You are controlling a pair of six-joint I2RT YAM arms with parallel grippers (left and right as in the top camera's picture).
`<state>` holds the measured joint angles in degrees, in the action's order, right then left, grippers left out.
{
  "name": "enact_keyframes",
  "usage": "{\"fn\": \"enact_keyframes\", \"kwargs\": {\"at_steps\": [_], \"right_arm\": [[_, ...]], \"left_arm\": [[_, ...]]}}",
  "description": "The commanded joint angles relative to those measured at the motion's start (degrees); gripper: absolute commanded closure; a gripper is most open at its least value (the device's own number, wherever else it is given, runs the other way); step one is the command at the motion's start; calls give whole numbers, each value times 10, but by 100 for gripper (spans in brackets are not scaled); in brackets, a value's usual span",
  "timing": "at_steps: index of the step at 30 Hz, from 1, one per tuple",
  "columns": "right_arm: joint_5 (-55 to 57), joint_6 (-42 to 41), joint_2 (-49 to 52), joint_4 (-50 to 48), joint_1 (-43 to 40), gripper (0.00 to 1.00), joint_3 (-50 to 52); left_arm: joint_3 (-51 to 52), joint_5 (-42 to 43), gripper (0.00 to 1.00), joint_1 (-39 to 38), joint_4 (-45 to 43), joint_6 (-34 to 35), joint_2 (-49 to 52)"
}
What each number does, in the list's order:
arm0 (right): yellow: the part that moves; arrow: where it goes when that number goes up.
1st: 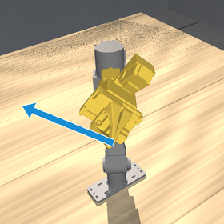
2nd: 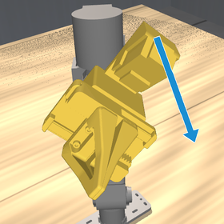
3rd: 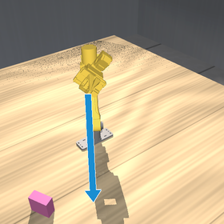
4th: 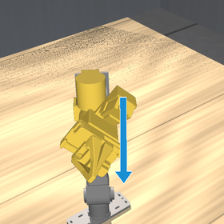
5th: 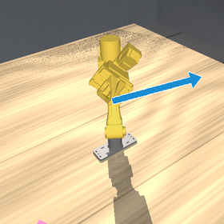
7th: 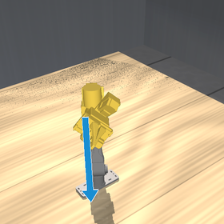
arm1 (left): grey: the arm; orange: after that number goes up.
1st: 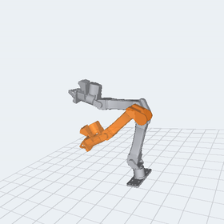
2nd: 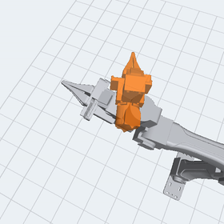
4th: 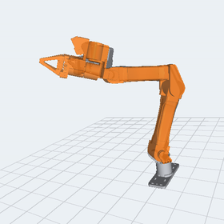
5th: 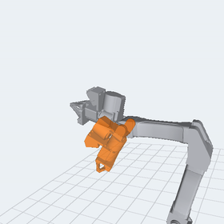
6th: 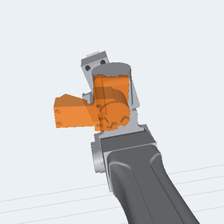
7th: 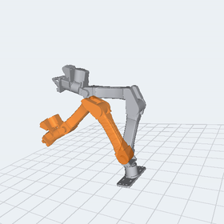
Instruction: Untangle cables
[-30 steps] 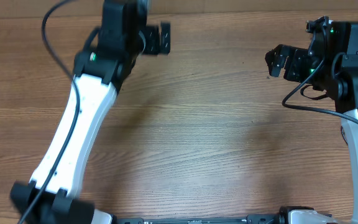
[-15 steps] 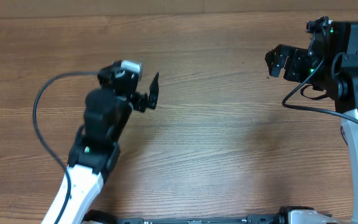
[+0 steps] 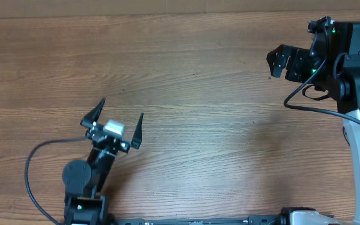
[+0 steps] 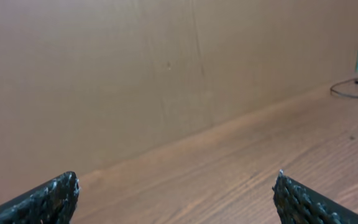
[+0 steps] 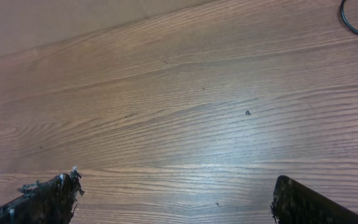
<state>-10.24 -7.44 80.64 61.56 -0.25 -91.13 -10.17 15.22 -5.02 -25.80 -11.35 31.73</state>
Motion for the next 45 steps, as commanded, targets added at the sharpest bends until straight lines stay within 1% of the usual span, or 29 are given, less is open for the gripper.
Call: {"fn": "enact_keyframes", "kwargs": {"at_steps": [1, 5, 9, 11, 12, 18, 20, 21, 22, 24, 26, 45], "right_arm": [[0, 4, 2, -1, 2, 0, -14], [0, 4, 2, -1, 2, 0, -14], [0, 4, 2, -1, 2, 0, -14], [0, 4, 2, -1, 2, 0, -14], [0, 4, 2, -1, 2, 0, -14], [0, 4, 2, -1, 2, 0, -14], [0, 4, 2, -1, 2, 0, -14], [0, 4, 2, -1, 2, 0, -14], [0, 4, 2, -1, 2, 0, -14], [0, 4, 2, -1, 2, 0, -14], [0, 4, 2, -1, 2, 0, -14], [0, 4, 2, -1, 2, 0, -14]], "left_arm": [[46, 5, 0, 11, -17, 3, -52], [97, 4, 0, 27, -18, 13, -114], [99, -19, 0, 29, 24, 21, -149], [99, -38, 1, 29, 46, 36, -156], [99, -53, 0, 29, 74, 46, -162], [99, -100, 1, 29, 170, 61, -203], [99, -136, 0, 29, 222, 90, -233], [99, -141, 1, 29, 235, 95, -240], [99, -149, 0, 29, 268, 101, -257], [99, -155, 0, 29, 303, 95, -286], [99, -155, 0, 29, 304, 75, -311], [99, -152, 0, 29, 303, 77, -315]]}}
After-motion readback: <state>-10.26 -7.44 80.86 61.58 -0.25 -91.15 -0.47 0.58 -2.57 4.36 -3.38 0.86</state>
